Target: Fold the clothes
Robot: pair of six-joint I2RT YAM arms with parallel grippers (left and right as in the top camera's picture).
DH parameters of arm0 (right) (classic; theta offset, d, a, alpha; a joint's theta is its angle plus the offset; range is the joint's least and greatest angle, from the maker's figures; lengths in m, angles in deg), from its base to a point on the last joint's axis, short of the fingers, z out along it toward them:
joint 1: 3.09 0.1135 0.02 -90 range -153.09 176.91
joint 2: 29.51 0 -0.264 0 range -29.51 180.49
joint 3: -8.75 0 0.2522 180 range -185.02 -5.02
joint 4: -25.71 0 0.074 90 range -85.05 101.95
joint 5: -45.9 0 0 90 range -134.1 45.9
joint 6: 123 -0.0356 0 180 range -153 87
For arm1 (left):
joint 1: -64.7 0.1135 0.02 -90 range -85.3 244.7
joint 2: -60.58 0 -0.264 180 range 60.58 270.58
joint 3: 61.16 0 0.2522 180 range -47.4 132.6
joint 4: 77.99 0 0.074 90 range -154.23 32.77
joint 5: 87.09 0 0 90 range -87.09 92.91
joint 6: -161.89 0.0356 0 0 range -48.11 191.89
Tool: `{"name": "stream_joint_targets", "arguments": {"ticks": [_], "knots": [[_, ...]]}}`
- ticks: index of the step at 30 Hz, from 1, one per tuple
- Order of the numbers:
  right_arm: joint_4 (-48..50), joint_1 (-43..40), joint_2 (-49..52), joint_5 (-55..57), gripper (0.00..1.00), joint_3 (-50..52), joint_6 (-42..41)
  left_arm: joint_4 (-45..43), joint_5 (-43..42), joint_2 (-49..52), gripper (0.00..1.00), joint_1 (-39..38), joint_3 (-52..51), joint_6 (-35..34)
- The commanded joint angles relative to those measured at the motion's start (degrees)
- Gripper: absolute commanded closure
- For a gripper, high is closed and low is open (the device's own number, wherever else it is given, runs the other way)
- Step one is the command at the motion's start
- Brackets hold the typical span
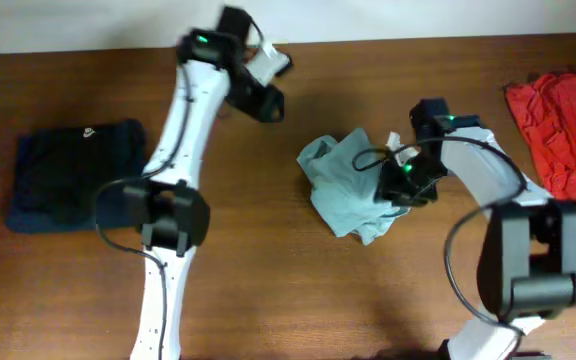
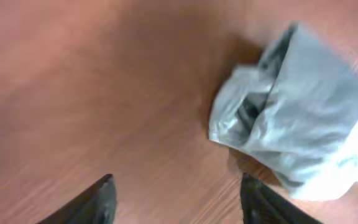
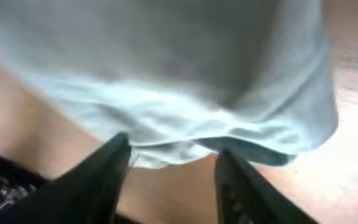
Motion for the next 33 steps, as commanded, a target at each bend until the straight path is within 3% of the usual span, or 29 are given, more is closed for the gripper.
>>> {"name": "stream_joint_targets", "arguments": {"ticks": [1, 4, 7, 10, 14, 21, 23, 26, 28, 33], "knots": [[1.49, -0.26, -6.23, -3.89, 0.41, -3.17, 2.29, 4.07, -5.60, -0.96, 0.27, 0.96, 6.36, -5.86], [2.32, -0.22, -6.40, -9.42, 0.46, -3.23, 2.25, 5.11, -6.34, -0.35, 0.19, 0.85, 5.81, -5.84], [3.10, -0.15, -6.10, -8.44, 0.69, -2.95, -3.23, 3.52, -8.48, 1.64, 0.13, 0.31, 5.49, -3.80], [6.05, -0.15, -5.33, -5.01, 0.89, -2.80, -15.50, 3.13, -14.34, 5.86, 0.07, -1.22, 5.49, 5.49], [10.14, 1.16, -3.10, -5.05, 0.96, -2.80, -23.28, 2.89, -14.25, 9.68, 0.07, -1.84, 5.46, 5.70], [11.58, 7.74, 4.17, -4.55, 0.96, -2.80, -45.16, 3.56, -14.21, 11.89, 0.07, -1.44, 5.49, 5.70], [13.22, 9.01, 5.92, -1.57, 0.96, -2.80, -47.76, 4.55, -13.62, 11.89, 0.07, -0.74, 5.49, 5.70], [13.44, 9.44, 8.15, 6.21, 0.96, -2.80, -48.33, 6.08, -13.60, 11.89, 0.07, 0.39, 5.49, 5.70], [13.44, 9.44, 10.03, 9.79, 0.96, -2.80, -44.22, 6.93, -13.62, 11.89, 0.07, 1.40, 5.49, 5.70], [9.09, 12.33, 14.43, 14.43, 0.96, -2.80, -17.94, 7.82, -13.86, 11.89, 0.07, 4.26, 5.49, 5.68]]}}
